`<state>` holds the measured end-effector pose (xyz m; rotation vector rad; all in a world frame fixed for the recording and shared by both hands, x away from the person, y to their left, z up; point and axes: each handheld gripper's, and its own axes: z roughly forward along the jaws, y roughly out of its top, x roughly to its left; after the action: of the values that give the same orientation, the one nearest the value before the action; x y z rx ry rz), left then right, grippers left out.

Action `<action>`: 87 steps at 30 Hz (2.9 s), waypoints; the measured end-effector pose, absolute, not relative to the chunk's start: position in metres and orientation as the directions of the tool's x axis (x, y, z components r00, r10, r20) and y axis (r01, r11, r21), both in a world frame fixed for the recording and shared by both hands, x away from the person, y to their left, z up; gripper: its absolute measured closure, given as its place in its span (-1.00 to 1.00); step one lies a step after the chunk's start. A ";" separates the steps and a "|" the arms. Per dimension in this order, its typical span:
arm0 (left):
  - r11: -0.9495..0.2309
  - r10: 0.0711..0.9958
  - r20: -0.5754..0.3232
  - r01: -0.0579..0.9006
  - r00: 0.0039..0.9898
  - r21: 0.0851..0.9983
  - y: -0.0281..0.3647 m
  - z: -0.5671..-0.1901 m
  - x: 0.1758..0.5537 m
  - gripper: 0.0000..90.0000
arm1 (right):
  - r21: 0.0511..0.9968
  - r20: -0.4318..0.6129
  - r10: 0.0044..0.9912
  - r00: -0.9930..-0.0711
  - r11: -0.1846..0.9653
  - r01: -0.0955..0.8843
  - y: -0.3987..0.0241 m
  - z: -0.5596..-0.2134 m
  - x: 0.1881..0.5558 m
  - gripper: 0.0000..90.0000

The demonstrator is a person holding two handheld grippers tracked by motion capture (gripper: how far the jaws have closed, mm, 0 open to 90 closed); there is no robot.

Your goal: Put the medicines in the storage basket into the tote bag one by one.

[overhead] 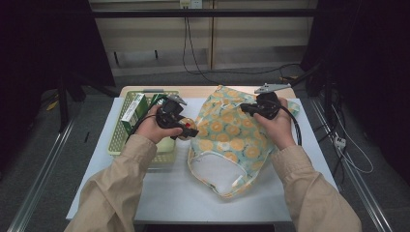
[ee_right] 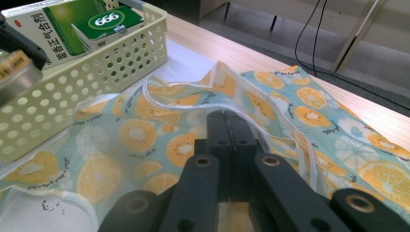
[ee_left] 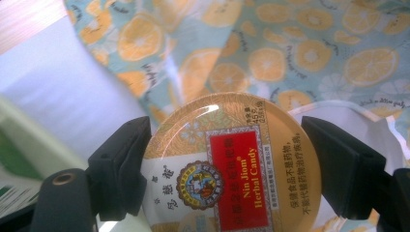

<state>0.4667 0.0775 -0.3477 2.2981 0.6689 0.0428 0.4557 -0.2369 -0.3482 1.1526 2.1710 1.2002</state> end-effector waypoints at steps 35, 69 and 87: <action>-0.555 0.456 -0.178 0.435 0.872 0.709 -0.024 -0.393 0.465 -0.54 | 0.839 0.094 0.812 -0.576 0.247 0.486 -0.246 -0.355 0.461 1.00; -0.627 0.458 -0.166 0.450 0.873 0.635 -0.043 -0.446 0.457 0.99 | 0.829 0.104 0.815 -0.570 0.246 0.503 -0.248 -0.364 0.458 1.00; -0.509 0.528 -0.193 0.490 0.827 0.708 -0.046 -0.436 0.469 0.21 | 0.821 0.104 0.819 -0.564 0.249 0.514 -0.250 -0.365 0.453 1.00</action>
<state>0.4689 -0.0464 -0.4356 2.1974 0.7414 0.0601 0.4527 -0.2498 -0.3651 1.2250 2.1821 1.2286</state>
